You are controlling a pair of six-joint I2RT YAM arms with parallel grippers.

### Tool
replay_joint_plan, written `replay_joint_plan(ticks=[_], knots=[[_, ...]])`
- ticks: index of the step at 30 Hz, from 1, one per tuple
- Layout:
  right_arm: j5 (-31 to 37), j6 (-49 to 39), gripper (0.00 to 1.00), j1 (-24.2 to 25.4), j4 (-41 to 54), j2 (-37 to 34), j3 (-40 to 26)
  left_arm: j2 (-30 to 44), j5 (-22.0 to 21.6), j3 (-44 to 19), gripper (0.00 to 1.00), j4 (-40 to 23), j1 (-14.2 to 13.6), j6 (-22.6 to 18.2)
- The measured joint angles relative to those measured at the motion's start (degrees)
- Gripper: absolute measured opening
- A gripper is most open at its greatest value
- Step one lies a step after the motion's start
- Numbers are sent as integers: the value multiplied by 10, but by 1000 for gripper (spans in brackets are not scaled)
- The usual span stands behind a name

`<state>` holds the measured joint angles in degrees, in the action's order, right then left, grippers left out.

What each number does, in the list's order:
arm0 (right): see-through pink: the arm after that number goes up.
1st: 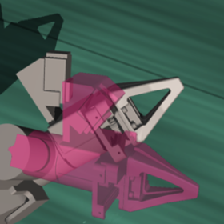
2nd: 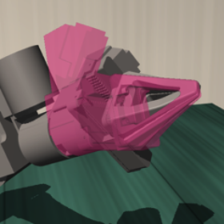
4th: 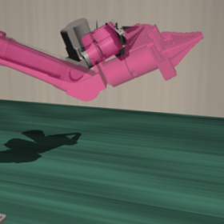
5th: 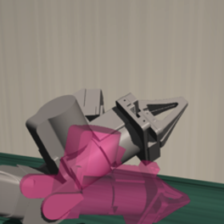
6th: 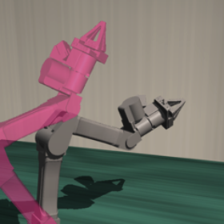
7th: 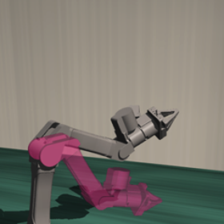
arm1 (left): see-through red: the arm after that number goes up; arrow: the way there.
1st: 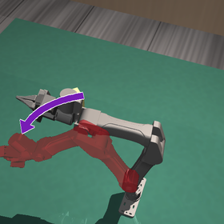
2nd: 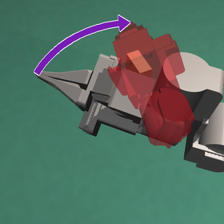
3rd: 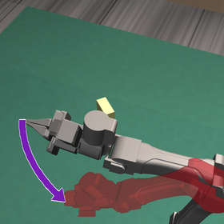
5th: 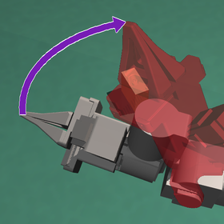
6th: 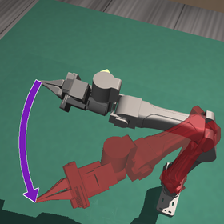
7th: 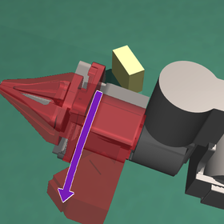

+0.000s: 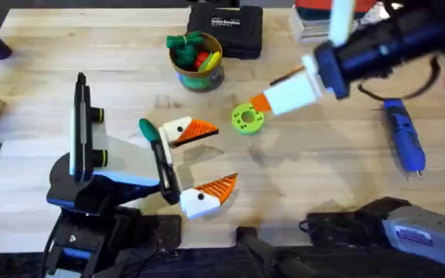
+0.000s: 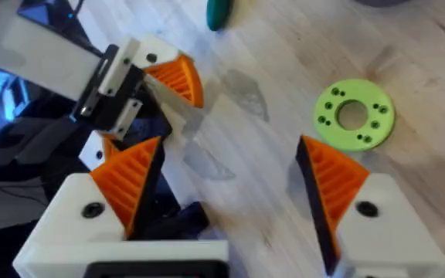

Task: Pick up the gripper from the table and insert it into the empty holder that is missing its gripper. Then pick up a screw, insert it into the mounting hole, and use the screwdriver to tighten it. Finally, clean up the table by picking up the vegetable and placing it into the bucket.

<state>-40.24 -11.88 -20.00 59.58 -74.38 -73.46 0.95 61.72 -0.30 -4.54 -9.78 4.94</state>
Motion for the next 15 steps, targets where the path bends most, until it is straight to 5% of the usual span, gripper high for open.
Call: replay_joint_plan(ticks=[5,9,11,15], knots=[[-88,-37,994,48,10,82,88,0,-3,0,903,0,0,0],[-120,-58,994,51,42,111,130,0,-8,0,412,0,0,-2],[-130,-69,994,51,53,108,147,0,-17,0,10,0,0,-4],[-135,-75,994,51,51,106,147,0,-29,0,5,0,0,-4]])
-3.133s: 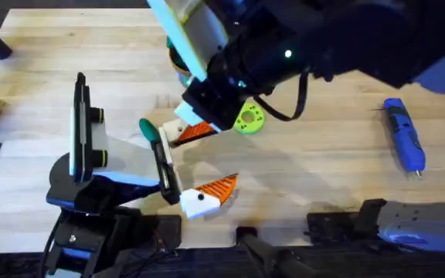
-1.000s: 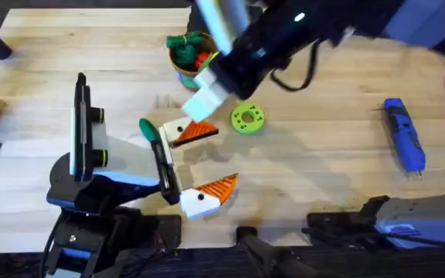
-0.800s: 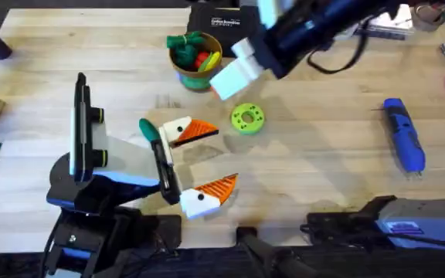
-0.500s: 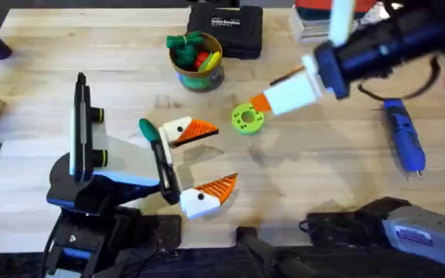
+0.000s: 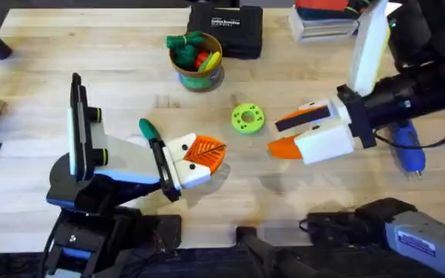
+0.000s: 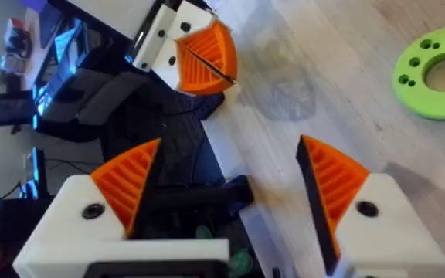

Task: Pick up the gripper from the table and insert it into the empty holder that is missing its gripper. Then pick up a screw, insert it into the mounting hole, and use the screwdriver to tighten it. Finally, clean up the table by picking up the vegetable and placing it into the bucket.

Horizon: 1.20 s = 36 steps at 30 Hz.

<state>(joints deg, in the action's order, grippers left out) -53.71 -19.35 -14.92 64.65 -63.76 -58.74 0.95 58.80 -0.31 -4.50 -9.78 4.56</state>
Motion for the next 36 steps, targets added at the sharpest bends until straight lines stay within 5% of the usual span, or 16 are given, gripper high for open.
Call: replay_joint_plan(ticks=[7,11,15,24,29,36], knots=[[4,-2,994,2,-16,0,0,0,-15,0,5,0,0,0],[78,31,994,24,-26,0,0,0,-16,0,5,0,0,0],[183,76,993,98,-37,0,0,0,-16,0,5,0,0,0],[448,116,994,346,-116,-9,0,0,-16,0,5,0,0,0],[506,85,994,428,-178,-46,0,0,-16,0,4,0,0,0],[529,-23,993,467,-183,-136,0,0,-16,0,4,0,0,0]])
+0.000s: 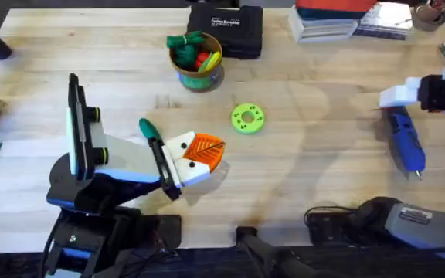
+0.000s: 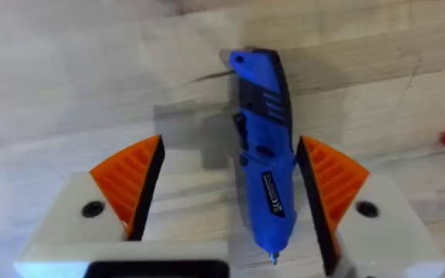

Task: Pick up the gripper from the table and insert it into the empty holder that is missing its gripper. Then pick up a screw, insert it into the mounting hole, and use the screwdriver to tighten it. Finally, clean up the table by picking up the vegetable and placing it into the bucket.

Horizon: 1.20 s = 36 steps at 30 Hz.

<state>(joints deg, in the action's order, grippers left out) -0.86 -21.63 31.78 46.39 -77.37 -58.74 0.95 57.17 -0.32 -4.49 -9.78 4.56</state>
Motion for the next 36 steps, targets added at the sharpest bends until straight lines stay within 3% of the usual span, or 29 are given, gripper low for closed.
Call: replay_joint_plan(ticks=[10,18,29,31,36], knots=[[27,-146,994,11,-11,-108,0,0,0,0,4,0,0,0],[46,-174,993,27,-57,-173,0,0,0,0,4,0,0,0],[25,-180,994,31,-74,-181,0,0,0,0,4,0,0,0],[21,-181,943,32,-73,-181,0,0,0,0,4,0,0,0],[6,-183,624,32,-70,-184,0,0,0,0,4,0,0,0]])
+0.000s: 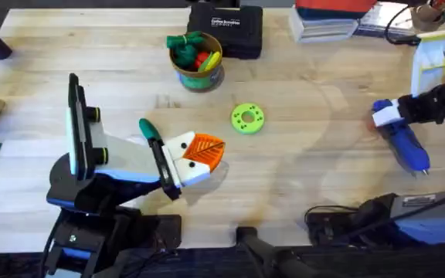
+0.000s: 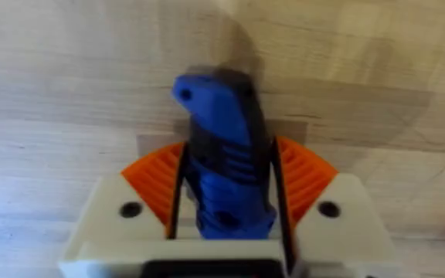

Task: Pick up the gripper from the table and insert it into the empty holder that is missing its gripper. Then pick up a screw, insert it into the mounting hole, and use the screwdriver to tighten it. Finally, clean up the table by picking up the vegetable and placing it into the bucket.

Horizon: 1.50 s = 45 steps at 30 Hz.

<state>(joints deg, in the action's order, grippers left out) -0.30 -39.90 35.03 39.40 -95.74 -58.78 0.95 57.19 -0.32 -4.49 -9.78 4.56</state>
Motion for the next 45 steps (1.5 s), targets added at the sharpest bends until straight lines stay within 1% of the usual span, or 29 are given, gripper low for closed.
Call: replay_joint_plan(ticks=[2,4,7,9,11,14,25,29,32,36,45], knots=[[1,0,528,0,-5,0,0,0,0,0,4,0,0,0],[2,0,466,0,-6,-1,0,0,0,0,4,0,0,0],[5,-2,343,0,-9,-2,0,0,0,0,4,0,0,0],[7,-2,284,0,-14,-4,0,0,0,0,4,0,0,0],[9,-4,199,0,-17,-5,0,0,0,0,4,0,0,0],[9,-4,128,0,-19,-6,0,0,0,0,4,0,0,0],[11,4,129,0,-18,-5,0,0,0,0,4,0,0,0],[13,16,129,0,-10,12,0,0,0,0,4,0,0,0],[13,42,129,1,-21,52,0,0,0,0,4,0,0,0],[14,86,128,1,-35,126,0,0,0,0,4,0,0,0],[13,199,128,1,-26,252,0,0,0,0,4,0,0,0]])
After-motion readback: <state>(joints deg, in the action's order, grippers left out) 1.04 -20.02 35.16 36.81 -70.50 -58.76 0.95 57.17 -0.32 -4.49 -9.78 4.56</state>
